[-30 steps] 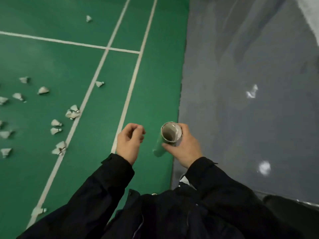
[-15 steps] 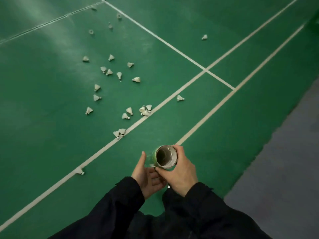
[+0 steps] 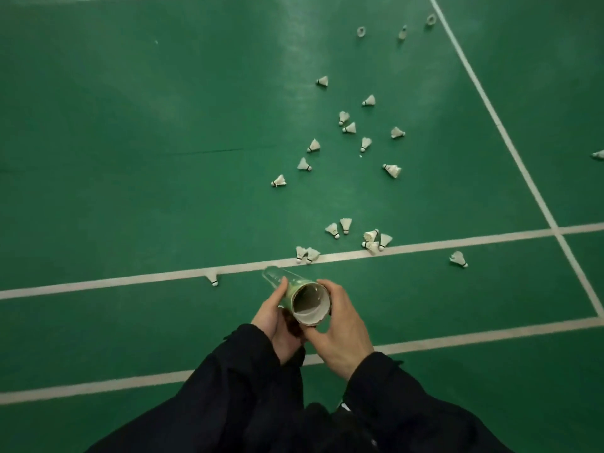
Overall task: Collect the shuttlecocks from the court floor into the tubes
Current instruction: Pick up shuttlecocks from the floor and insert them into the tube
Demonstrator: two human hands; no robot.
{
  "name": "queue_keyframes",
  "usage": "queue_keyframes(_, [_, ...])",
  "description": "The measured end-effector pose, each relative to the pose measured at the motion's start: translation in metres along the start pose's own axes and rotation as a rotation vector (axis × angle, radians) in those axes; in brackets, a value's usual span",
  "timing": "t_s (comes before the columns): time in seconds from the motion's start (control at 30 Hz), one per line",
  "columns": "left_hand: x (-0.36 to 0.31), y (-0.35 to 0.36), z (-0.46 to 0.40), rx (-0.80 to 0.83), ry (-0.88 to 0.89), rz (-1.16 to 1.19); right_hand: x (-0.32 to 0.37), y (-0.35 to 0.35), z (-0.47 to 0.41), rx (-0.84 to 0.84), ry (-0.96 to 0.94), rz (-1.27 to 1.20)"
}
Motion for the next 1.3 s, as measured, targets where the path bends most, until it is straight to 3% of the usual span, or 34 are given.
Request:
queue_keyframes(0.27, [-0.126, -0.007, -0.144, -0.185, 0.114, 0.058, -0.048, 0.064, -0.153, 0.097, 0.252, 0.021])
queue_keyframes(0.43, [-0.170, -0.016, -0.261, -0.226, 0.135, 0.072, -0.128, 0.133, -0.252, 0.131, 0.359, 0.036])
queue_keyframes(0.67, [-0.203, -0.071, -0.435, -0.259, 0.269, 0.038, -0.257, 0.258, -0.385, 0.181, 0.358, 0.114])
queue_keyframes(0.97, [-0.215, -0.137, -0.600, -0.188, 0.521, 0.009, -0.454, 0.397, -0.472, 0.257, 0.283, 0.664])
queue_keyframes(1.17, [-0.194, -0.154, -0.610, -0.185, 0.568, 0.010, -0.481, 0.440, -0.467, 0.324, 0.262, 0.494])
queue_keyframes(1.23, [-0.186, -0.161, -0.602, -0.224, 0.570, 0.060, -0.479, 0.442, -0.452, 0.259, 0.275, 0.356])
queue_keyframes(1.3, [-0.190, -0.166, -0.598, -0.264, 0.588, 0.126, -0.460, 0.433, -0.442, 0.082, 0.347, 0.083])
Point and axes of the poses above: each hand's wrist, its own z-axis away from the middle knuckle, its own y-axis out of the palm, x = y × z, the point moved 2 cm from there along -z, towards the middle knuckle, and after that the axes turned 9 degrees about -x, right-handed, at the moved point
